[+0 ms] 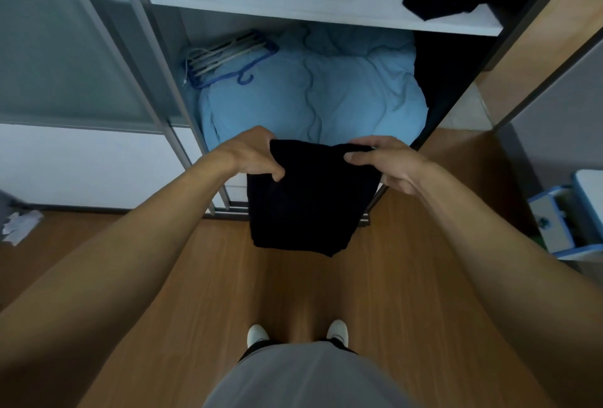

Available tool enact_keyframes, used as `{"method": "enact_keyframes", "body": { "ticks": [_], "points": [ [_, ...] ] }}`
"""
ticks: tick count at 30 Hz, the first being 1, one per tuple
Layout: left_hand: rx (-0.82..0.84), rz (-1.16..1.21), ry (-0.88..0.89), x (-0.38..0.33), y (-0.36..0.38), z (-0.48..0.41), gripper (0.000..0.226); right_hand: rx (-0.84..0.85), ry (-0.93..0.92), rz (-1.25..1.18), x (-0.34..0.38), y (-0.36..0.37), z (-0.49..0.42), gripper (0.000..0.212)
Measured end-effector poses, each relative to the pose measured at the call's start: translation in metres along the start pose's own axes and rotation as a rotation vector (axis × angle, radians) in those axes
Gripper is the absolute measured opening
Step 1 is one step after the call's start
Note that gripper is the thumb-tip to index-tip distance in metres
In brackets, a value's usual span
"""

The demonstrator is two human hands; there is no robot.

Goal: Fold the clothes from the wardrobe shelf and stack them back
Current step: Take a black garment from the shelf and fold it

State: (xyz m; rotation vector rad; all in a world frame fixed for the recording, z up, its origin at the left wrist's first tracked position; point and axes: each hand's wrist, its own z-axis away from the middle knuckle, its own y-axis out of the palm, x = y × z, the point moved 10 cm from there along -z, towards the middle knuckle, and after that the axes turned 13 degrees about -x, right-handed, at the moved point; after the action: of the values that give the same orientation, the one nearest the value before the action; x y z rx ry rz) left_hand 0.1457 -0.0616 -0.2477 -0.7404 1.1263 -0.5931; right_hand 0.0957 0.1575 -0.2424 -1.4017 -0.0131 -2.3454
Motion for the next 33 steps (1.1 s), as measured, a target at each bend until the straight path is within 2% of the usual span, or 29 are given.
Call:
{"method": "enact_keyframes", "body": {
  "ticks": [2,4,6,7,10,13,14,16,17,18,19,21,23,25,27,29,31,32,33],
  "points": [
    [-0.035,0.069,-0.046,0.008,-0.011,-0.001,0.02,0.163,0.018,0.117,-0.002,0.015,0.009,0.038],
    [-0.044,0.1,-0.078,0.014,-0.021,-0.002,0.019,0.247,-0.026,0.423,-0.006,0.028,0.016,0.051],
    [-0.034,0.103,-0.095,0.017,-0.029,-0.002,0.022,0.193,-0.162,0.754,-0.005,0.037,0.012,0.059],
    [-0.028,0.092,-0.091,0.017,-0.032,-0.001,0.024,0.126,-0.223,0.837,0.0,0.04,0.008,0.054],
    [-0.036,0.054,-0.059,0.019,-0.043,0.002,0.023,-0.027,-0.352,0.815,0.02,0.041,-0.001,0.027],
    [0.004,-0.085,-0.028,0.029,-0.053,0.005,0.023,-0.027,-0.519,0.748,0.047,0.051,0.003,0.022],
    [0.011,-0.2,0.002,0.031,-0.055,0.005,0.028,-0.033,-0.575,0.776,0.056,0.056,0.006,0.023],
    [0.032,-0.454,0.107,0.027,-0.05,0.005,0.064,-0.095,-0.657,0.917,0.072,0.063,0.009,0.027],
    [0.059,-0.467,0.158,0.022,-0.041,0.005,0.081,-0.116,-0.677,0.992,0.078,0.067,0.01,0.031],
    [0.085,-0.398,0.202,0.013,-0.031,0.006,0.086,-0.124,-0.69,1.047,0.084,0.072,0.012,0.032],
    [0.085,-0.291,0.235,0.004,-0.024,0.007,0.08,-0.133,-0.701,1.086,0.089,0.075,0.013,0.033],
    [0.007,-0.158,0.272,-0.002,-0.022,0.001,0.055,-0.161,-0.708,1.038,0.097,0.076,0.014,0.03],
    [-0.104,-0.086,0.276,0.0,-0.03,-0.007,0.021,-0.251,-0.701,0.787,0.104,0.065,0.018,0.031],
    [-0.194,-0.01,0.252,0.006,-0.041,-0.012,0.027,-0.38,-0.696,0.498,0.104,0.048,0.026,0.04],
    [-0.25,0.053,0.211,0.015,-0.051,-0.016,0.029,-0.496,-0.662,0.379,0.091,0.034,0.032,0.035],
    [-0.328,0.084,0.187,0.019,-0.064,-0.017,0.026,-0.453,-0.496,0.466,0.063,0.04,0.023,0.023],
    [-0.425,0.099,0.213,0.014,-0.08,-0.017,0.016,-0.214,-0.084,0.359,0.016,0.062,0.008,0.055],
    [-0.476,0.105,0.245,0.007,-0.088,-0.015,0.013,-0.081,0.132,0.159,-0.001,0.075,0.008,0.074],
    [-0.523,0.111,0.284,-0.001,-0.095,-0.012,0.017,0.022,0.273,-0.111,-0.003,0.088,0.007,0.091]
  ]
}}
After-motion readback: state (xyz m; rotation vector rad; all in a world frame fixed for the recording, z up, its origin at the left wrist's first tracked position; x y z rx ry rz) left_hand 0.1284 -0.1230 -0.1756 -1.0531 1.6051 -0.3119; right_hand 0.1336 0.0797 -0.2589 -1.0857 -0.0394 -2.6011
